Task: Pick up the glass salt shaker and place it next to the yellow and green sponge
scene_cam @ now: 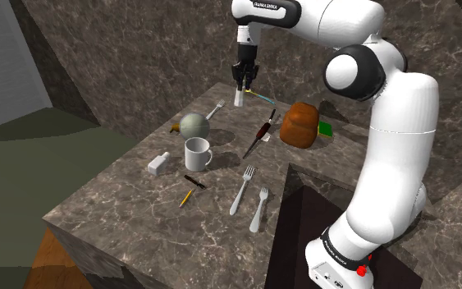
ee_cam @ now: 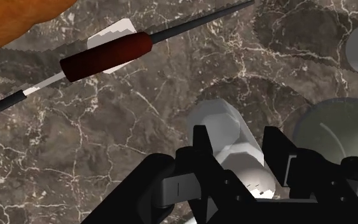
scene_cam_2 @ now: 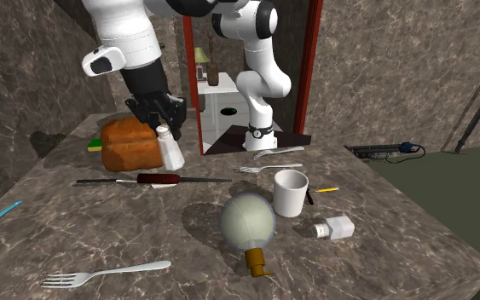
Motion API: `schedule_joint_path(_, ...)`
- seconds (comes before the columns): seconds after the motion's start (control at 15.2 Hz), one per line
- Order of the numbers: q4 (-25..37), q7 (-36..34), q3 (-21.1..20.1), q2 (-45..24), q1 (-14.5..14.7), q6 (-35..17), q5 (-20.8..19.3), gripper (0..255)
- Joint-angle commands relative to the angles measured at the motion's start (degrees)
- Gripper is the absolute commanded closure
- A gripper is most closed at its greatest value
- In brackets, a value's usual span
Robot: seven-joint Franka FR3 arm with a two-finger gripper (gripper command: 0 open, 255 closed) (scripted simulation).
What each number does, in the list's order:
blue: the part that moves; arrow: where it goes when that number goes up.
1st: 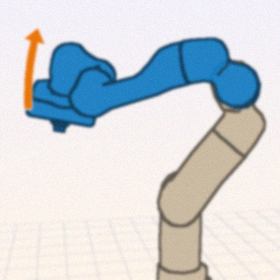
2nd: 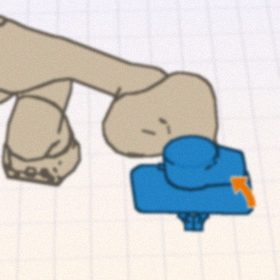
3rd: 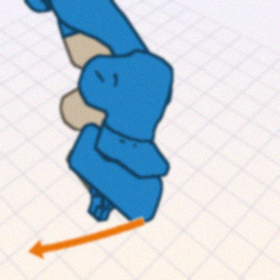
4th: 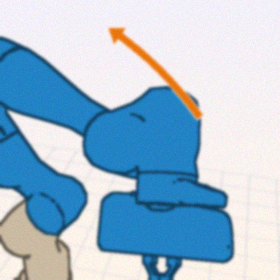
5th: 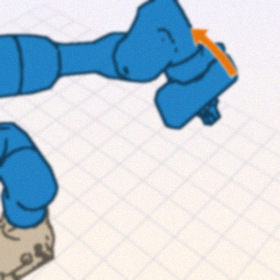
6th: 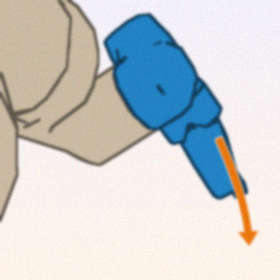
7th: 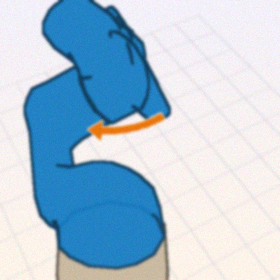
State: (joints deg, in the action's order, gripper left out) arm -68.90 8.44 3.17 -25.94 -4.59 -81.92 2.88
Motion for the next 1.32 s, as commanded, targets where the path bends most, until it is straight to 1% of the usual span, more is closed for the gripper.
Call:
schedule_joint_path(0.0, 2.3, 0.0, 0.0, -0.5, -0.1, 1.8, 0.0, 255)
schedule_joint_path(0.2, 5.9, -0.1, 0.0, -1.3, -0.2, 4.7, 0.1, 255)
schedule_joint_path(0.26, 6.2, -0.1, 0.0, -1.4, -0.2, 4.8, 0.1, 255)
schedule_joint_path(0.46, -0.8, 3.2, 1.0, 3.2, -2.2, 2.5, -0.5, 255)
schedule_joint_path(0.73, -7.6, 7.6, 2.6, 7.8, -4.9, 0.3, -1.3, 255)
schedule_joint_path(0.99, -12.5, 12.3, 4.4, 11.1, -7.6, -1.2, -2.2, 255)
schedule_joint_path(1.25, -15.9, 17.0, 6.3, 13.5, -10.4, -2.3, -3.2, 255)
